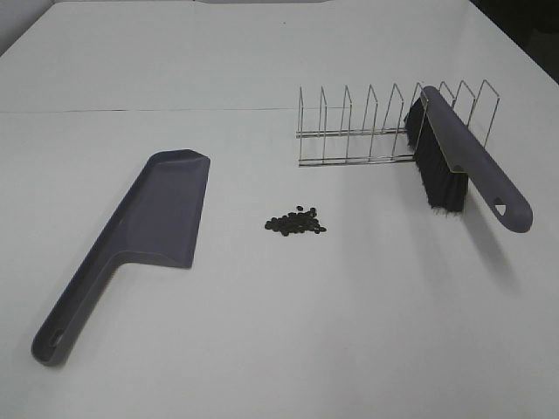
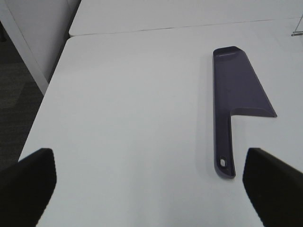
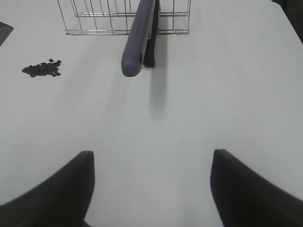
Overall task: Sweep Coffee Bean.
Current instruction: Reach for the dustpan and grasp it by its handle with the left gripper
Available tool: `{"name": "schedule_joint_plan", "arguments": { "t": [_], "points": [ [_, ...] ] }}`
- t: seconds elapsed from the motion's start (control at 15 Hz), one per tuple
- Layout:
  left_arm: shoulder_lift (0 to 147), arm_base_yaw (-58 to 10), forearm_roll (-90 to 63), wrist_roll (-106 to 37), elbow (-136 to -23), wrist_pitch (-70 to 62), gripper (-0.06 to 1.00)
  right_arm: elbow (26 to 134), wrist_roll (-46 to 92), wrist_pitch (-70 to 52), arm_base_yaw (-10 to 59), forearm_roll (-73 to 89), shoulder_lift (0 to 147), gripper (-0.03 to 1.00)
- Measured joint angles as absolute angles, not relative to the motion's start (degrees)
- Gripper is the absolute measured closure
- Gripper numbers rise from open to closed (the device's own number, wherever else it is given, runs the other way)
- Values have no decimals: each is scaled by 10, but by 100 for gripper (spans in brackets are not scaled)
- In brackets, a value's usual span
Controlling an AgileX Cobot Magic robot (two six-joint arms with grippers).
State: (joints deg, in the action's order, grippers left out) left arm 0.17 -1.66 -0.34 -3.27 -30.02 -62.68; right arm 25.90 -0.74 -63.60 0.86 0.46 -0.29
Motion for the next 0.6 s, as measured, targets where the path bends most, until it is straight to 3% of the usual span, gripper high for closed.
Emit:
{"name": "schedule_joint_plan", "arguments": {
  "t": [0.2,0.6],
  "points": [
    [150,-17,0,-33,-374,-697,-5,259,-7,-636,9,5,-3,37],
    [445,-17,-3,-32,-495,-682,-5,259,-7,-636,9,5,-3,37]
  ]
}}
